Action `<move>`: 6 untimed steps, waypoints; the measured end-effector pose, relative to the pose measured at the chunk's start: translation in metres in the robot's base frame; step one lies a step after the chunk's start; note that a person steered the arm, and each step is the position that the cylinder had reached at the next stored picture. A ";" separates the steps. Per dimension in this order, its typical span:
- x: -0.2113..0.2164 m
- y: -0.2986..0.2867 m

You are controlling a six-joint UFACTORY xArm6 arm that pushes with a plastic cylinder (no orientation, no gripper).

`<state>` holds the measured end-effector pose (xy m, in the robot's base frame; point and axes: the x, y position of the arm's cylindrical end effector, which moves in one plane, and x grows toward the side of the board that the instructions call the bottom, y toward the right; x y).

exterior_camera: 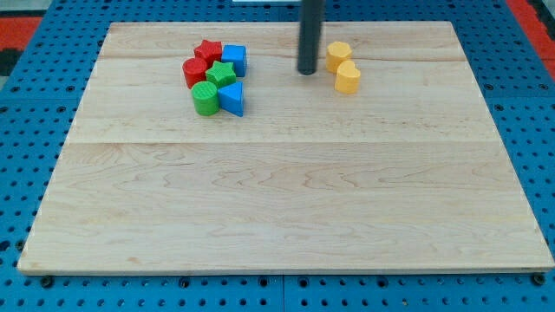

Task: Place blue cube to the right of blue triangle

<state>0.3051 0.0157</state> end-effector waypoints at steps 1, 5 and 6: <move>-0.047 -0.032; -0.005 -0.068; 0.030 -0.047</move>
